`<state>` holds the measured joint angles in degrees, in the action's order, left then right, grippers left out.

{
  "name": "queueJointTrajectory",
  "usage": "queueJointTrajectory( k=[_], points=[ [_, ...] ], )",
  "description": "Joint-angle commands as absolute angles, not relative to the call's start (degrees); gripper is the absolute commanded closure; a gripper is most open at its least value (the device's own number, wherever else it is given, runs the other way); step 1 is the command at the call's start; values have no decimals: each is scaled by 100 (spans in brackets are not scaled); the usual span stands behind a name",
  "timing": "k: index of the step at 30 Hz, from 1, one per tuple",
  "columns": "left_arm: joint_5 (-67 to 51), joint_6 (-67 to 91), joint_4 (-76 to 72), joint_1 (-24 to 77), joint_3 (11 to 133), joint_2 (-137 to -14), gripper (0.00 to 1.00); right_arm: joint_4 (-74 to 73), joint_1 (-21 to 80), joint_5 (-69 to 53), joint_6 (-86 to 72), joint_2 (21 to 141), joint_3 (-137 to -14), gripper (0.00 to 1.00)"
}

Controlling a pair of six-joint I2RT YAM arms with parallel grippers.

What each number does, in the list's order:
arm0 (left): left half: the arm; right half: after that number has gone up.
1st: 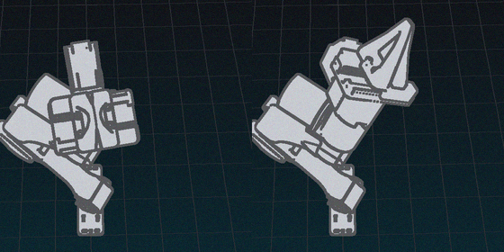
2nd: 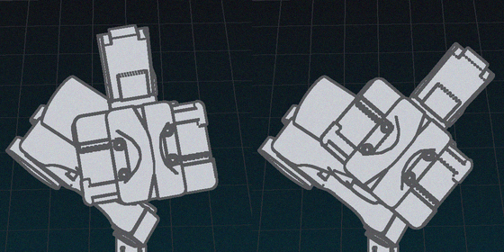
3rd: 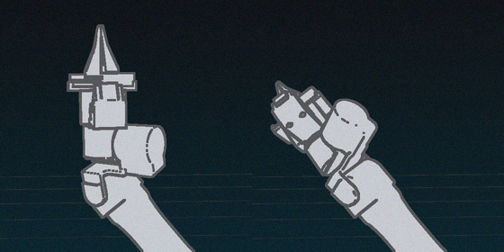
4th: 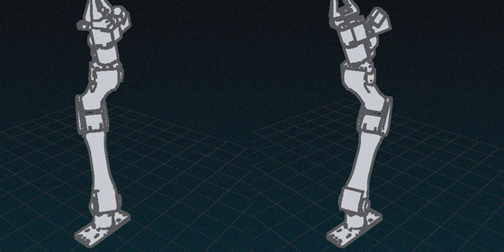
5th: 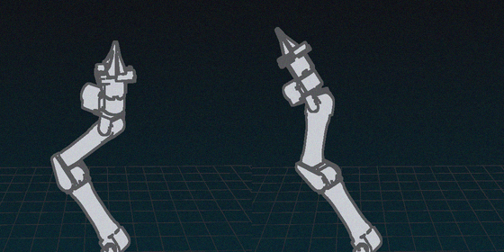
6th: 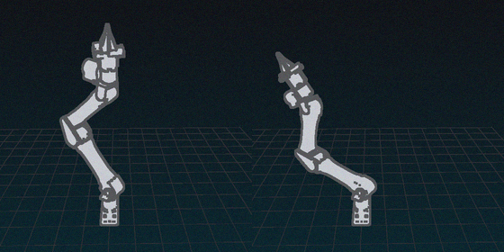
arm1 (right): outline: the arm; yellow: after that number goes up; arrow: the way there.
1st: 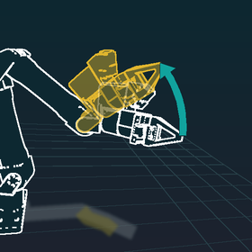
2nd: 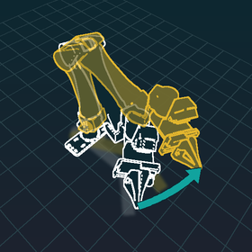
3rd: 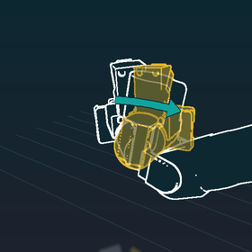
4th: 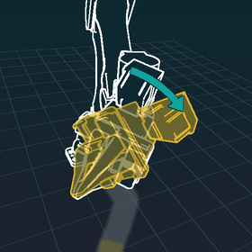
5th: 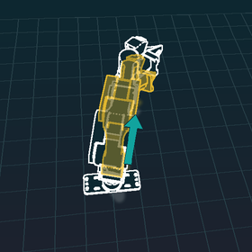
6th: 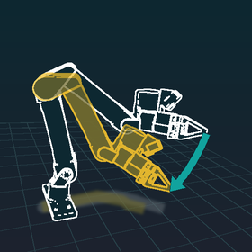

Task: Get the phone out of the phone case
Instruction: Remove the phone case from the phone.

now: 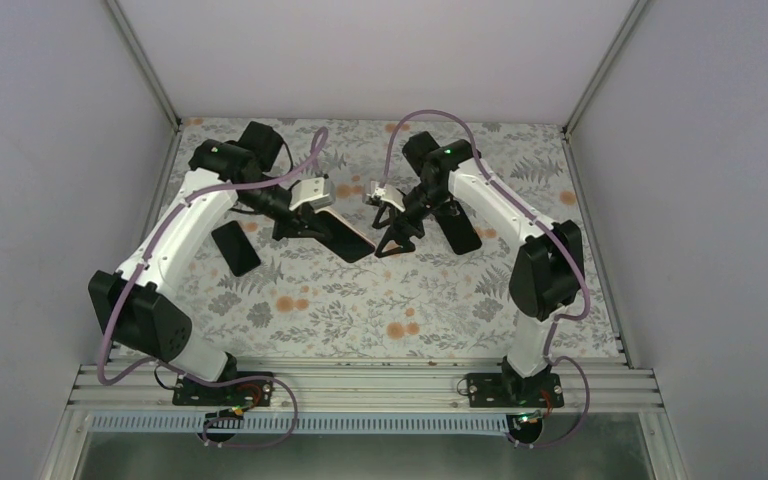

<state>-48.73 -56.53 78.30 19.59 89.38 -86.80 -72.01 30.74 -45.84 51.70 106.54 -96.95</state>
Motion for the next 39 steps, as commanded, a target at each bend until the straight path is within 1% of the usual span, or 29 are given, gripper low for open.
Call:
queueJointTrajectory(
  k=[1, 20, 27, 29, 30, 31, 39],
  points=[
    [-5328, -5774, 7778, 1925, 9172, -8694, 98, -7331, 3128, -4838, 5322, 10689, -9850, 9],
    [-5425, -5737, 7778, 1928, 9193, -8721, 98, -7292, 3154, -4787, 5276, 10766, -9940, 9],
    [-5578, -5734, 7778, 1943, 9156, -8646, 98, -7067, 3139, -4519, 5127, 10811, -9959, 9],
    [-5780, -5746, 7778, 1953, 9106, -8603, 98, -6962, 3122, -4387, 5051, 10870, -10003, 9],
    [-5856, -5758, 7778, 1978, 9043, -8567, 98, -6908, 3109, -4334, 5019, 10903, -10033, 12],
    [-5900, -5772, 7778, 2038, 8991, -8545, 98, -6874, 3099, -4313, 5000, 10937, -10076, 12],
    [-6095, -5780, 7778, 2220, 8792, -8464, 98, -6767, 2996, -4258, 4816, 11196, -10599, 12]
  ],
)
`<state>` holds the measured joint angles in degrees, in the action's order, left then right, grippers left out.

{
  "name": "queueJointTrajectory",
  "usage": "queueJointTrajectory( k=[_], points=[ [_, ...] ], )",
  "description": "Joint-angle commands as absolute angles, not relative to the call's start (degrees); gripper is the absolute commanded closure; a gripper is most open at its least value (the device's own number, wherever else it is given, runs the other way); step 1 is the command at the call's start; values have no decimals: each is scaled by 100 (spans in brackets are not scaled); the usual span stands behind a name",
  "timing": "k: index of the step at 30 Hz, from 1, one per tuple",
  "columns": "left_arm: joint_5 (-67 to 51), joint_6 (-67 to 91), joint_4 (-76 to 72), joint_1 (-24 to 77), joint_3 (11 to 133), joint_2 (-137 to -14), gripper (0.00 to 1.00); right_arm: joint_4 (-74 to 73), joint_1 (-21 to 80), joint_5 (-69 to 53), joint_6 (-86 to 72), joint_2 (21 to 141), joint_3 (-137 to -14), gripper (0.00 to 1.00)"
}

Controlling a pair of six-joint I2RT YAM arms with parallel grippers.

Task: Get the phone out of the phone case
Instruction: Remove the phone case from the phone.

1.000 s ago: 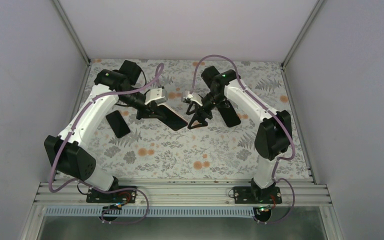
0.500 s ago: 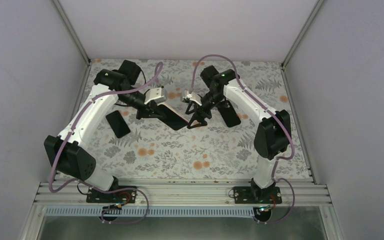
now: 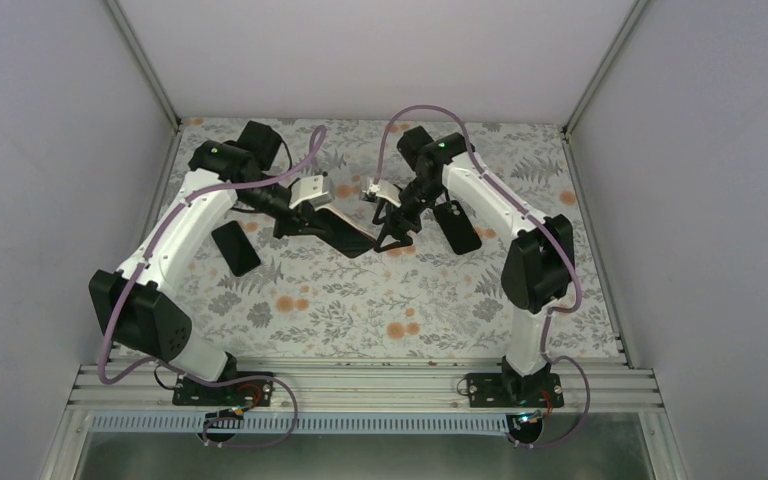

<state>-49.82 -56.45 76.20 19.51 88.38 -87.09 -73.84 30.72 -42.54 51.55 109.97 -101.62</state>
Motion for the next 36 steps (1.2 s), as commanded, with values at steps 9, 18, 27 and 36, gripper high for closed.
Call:
queueJointTrajectory(
  k=[9, 18, 27, 36],
  points=[
    [-6382, -5779, 7774, 2418, 8921, -8686, 98, -6154, 3050, -4281, 4141, 11408, -10965, 11],
    [-6053, -4899, 6850, 2459, 9289, -8879, 98, -5278, 3279, -5137, 3872, 10926, -10593, 5],
    [-4702, -3215, 4213, 2445, 8897, -8420, 98, -5888, 3803, -6060, 4285, 11116, -11341, 0],
    [-3724, -2822, 2961, 2295, 8583, -8343, 98, -6194, 4212, -6613, 4267, 10939, -11806, 0]
  ],
)
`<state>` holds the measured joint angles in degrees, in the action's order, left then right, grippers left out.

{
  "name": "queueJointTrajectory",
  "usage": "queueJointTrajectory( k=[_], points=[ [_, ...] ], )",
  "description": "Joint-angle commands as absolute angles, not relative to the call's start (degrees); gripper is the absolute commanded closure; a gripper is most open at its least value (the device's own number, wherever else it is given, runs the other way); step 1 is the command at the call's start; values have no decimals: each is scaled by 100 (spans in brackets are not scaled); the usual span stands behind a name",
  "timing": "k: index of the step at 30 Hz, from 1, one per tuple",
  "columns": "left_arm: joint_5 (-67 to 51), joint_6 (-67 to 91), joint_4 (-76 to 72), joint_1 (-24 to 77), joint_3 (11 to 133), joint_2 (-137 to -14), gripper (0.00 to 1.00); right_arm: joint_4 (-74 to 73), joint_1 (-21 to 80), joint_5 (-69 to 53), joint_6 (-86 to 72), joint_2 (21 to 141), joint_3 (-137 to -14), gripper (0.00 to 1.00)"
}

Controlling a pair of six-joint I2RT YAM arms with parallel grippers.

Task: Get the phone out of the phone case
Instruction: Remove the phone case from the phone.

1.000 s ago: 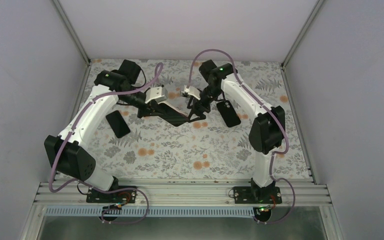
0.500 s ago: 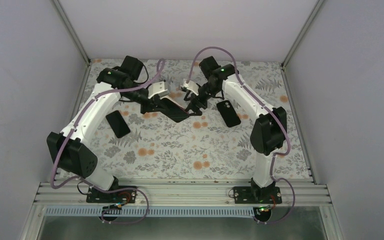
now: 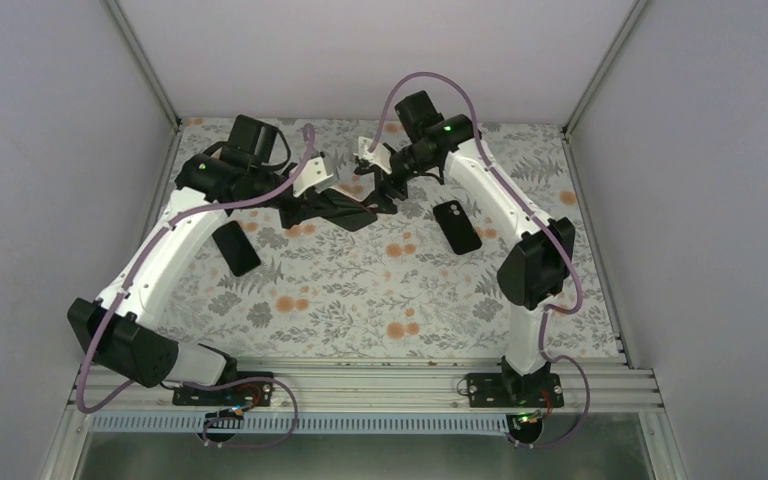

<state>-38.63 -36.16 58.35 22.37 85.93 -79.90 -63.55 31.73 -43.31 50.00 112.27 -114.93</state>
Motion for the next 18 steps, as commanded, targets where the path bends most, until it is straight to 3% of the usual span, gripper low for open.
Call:
queueJointTrajectory(
  k=[1, 10, 14, 18],
  points=[
    [-3704, -2762, 2830, 2272, 8535, -8332, 98, -6250, 4229, -6710, 4262, 10927, -11872, 0],
    [-3405, -2218, 1847, 2040, 8651, -8417, 98, -7168, 4713, -7165, 4636, 11157, -12543, 4],
    [-3360, -2135, 1819, 2003, 9067, -8635, 98, -7367, 4996, -7173, 4835, 11292, -12462, 26],
    [-3496, -1877, 1792, 1672, 9426, -8745, 98, -7365, 5154, -6934, 4933, 11178, -12238, 39]
  ],
)
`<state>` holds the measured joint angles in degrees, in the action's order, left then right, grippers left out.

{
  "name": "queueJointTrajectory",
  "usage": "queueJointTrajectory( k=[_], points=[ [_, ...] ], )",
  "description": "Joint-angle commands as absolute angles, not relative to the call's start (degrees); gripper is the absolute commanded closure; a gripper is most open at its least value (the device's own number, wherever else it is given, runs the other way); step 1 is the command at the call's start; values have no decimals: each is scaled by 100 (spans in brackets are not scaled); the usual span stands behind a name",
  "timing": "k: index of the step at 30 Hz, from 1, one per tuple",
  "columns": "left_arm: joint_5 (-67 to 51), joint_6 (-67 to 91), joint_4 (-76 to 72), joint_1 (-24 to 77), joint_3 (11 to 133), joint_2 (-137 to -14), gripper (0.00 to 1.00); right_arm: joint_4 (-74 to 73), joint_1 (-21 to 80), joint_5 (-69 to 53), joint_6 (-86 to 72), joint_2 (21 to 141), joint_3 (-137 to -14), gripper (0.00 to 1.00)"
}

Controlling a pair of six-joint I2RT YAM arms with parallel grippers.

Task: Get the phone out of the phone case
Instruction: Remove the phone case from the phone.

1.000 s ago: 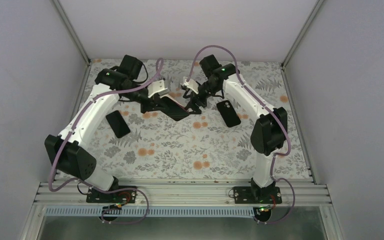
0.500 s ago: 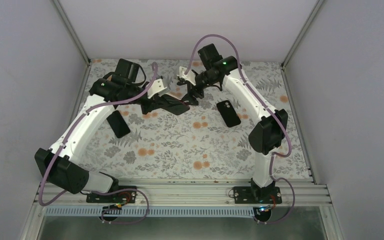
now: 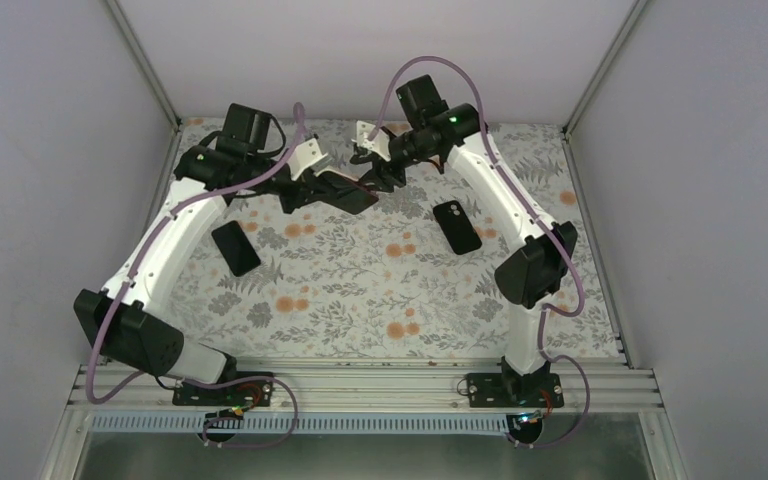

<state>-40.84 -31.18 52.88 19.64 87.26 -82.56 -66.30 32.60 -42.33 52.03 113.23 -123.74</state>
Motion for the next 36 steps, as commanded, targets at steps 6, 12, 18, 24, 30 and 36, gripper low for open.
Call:
queueJointTrajectory(
  k=[6, 12, 18, 24, 30, 36],
  points=[
    [-3617, -1706, 1725, 1366, 9479, -8616, 98, -7256, 5118, -6679, 4878, 10986, -11961, 59],
    [-3754, -1835, 2289, 1208, 10078, -8748, 92, -6887, 4908, -6550, 4608, 10831, -11695, 81],
    [-4045, -2102, 2742, 1099, 10236, -8763, 80, -6347, 4403, -6672, 4151, 10610, -11459, 97],
    [-4370, -2396, 3448, 980, 10541, -8873, 43, -5987, 3852, -6592, 3772, 10395, -11241, 97],
    [-4758, -2725, 4105, 976, 10787, -8760, 8, -5554, 3413, -6323, 3298, 10405, -10992, 97],
    [-4860, -2967, 4654, 976, 10715, -8310, 0, -4483, 2963, -5630, 2271, 10432, -10684, 97]
  ],
)
